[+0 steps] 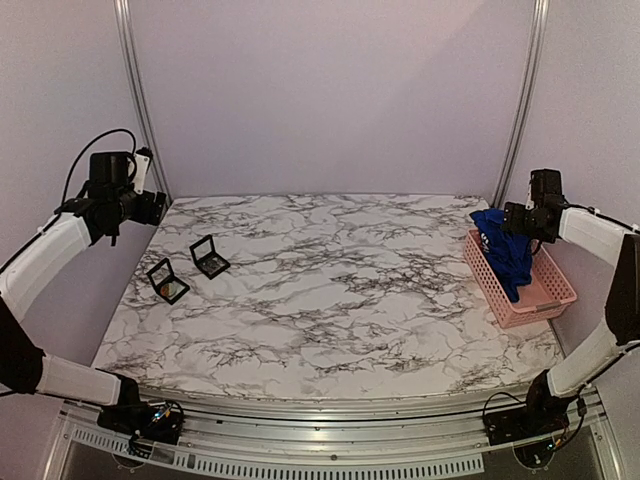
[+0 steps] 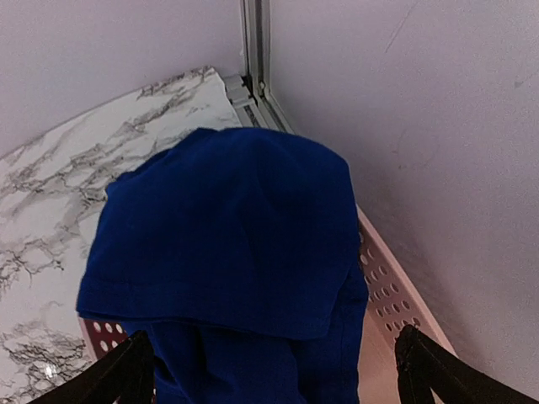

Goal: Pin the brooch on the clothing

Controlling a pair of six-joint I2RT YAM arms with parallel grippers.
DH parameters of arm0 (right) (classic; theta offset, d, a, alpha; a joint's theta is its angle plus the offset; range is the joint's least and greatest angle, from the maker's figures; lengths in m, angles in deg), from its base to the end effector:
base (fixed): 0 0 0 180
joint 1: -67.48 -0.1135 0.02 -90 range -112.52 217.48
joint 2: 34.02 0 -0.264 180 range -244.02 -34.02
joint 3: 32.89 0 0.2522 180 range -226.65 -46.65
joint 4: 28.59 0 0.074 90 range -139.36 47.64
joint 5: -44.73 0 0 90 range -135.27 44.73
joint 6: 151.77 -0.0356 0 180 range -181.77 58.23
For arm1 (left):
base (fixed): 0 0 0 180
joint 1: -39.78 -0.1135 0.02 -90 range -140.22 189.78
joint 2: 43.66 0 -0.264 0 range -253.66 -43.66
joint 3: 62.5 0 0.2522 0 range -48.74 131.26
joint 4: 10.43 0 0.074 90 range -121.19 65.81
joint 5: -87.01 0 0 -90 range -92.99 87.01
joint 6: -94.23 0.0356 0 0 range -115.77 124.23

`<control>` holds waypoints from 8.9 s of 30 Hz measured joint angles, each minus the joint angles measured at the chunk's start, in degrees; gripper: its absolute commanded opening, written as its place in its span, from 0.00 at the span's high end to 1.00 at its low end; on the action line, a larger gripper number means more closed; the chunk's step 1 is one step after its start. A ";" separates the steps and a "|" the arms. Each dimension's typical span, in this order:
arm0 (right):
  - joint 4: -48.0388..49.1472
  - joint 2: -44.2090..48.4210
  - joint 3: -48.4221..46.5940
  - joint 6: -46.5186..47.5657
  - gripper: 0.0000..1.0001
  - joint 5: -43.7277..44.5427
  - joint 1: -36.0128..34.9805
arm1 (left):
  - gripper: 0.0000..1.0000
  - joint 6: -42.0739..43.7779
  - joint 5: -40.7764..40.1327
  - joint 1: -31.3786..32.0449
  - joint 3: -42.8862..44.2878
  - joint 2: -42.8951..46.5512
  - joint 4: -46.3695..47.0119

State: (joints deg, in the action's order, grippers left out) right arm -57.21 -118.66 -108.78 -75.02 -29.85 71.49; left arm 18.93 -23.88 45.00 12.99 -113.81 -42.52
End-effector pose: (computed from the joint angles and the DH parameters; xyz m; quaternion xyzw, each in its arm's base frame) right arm 0.3292 -0.0326 0.2722 0.1921 0.8693 -0.0845 0.4476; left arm 0.2772 -0.0126 0.3370 0.0512 0.8412 0.1965 0.5011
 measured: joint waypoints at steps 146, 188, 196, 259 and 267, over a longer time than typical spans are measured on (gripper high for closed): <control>-5.11 12.31 -8.44 -18.62 1.00 -30.29 -25.38 | 0.08 17.16 27.45 30.45 23.76 -30.38 -21.84; -6.97 8.87 -6.86 -9.57 1.00 -32.24 -25.24 | 0.97 32.02 27.69 22.43 76.22 -81.29 -21.18; -11.04 5.51 -17.16 -6.14 1.00 -28.35 -23.96 | 0.98 30.23 21.35 22.14 75.71 -77.46 -20.28; 15.52 -10.14 -47.98 6.58 1.00 -30.32 -14.10 | 0.98 25.22 -4.00 22.73 65.33 -41.53 -2.12; 7.69 0.31 -5.60 0.61 1.00 -34.16 -22.03 | 0.98 24.87 0.09 22.80 30.91 -35.63 -5.53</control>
State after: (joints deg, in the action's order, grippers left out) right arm -49.51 -118.35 -114.37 -74.41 -64.01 49.46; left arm 43.80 -23.79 67.79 43.90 -149.43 -48.05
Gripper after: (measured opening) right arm 0.013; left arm 0.028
